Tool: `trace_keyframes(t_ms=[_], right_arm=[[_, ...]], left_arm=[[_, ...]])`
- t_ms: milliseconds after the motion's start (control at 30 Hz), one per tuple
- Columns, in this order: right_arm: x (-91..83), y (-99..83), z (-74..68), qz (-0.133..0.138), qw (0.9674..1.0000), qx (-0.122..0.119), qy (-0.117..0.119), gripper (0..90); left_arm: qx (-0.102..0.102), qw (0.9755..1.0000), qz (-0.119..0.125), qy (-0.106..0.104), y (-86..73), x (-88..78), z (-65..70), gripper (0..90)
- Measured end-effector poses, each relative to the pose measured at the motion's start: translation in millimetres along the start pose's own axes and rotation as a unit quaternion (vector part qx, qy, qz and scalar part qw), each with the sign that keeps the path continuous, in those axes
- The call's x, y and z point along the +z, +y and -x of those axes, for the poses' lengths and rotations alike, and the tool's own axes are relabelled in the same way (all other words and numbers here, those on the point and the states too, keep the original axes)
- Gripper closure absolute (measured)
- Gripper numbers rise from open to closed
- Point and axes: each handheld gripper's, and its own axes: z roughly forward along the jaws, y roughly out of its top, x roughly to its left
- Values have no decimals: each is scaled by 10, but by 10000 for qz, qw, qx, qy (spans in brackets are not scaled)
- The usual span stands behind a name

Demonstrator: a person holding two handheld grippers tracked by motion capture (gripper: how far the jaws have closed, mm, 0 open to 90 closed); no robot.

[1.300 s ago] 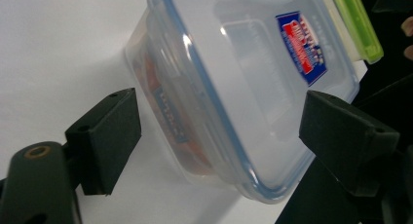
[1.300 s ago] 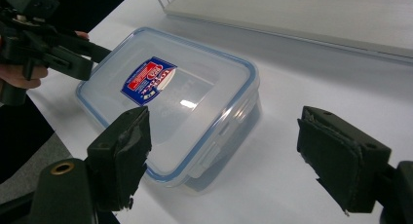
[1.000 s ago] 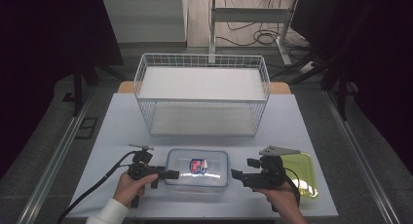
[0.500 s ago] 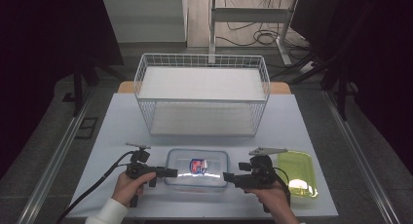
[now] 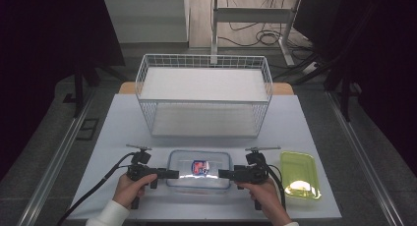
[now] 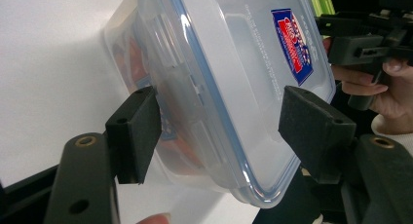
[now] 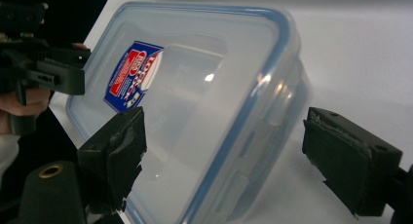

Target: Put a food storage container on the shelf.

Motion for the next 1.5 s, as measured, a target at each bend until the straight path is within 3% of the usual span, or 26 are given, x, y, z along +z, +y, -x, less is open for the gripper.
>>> trace_keyframes(t_ms=[267, 400, 900, 1267, 1500], right_arm=[[61, -21, 31, -82, 9996, 168, 224, 215], [80, -35, 81, -122, 9983, 366, 441, 230], [-11, -88, 186, -84, 9931, 861, 797, 379], [-83, -111, 192, -69, 9911, 889, 986, 466], [-117, -125, 173, -32, 9913, 798, 1048, 501]], left_arm=[[-8, 10000, 8, -14, 0, -2, -5, 327], [-7, 10000, 15, -27, -2, -2, -10, 328], [-18, 9999, 67, -83, -8, -11, -27, 344], [75, 9998, 201, -40, -41, -76, 19, 397], [0, 9992, 378, -142, -63, -137, -5, 452]])
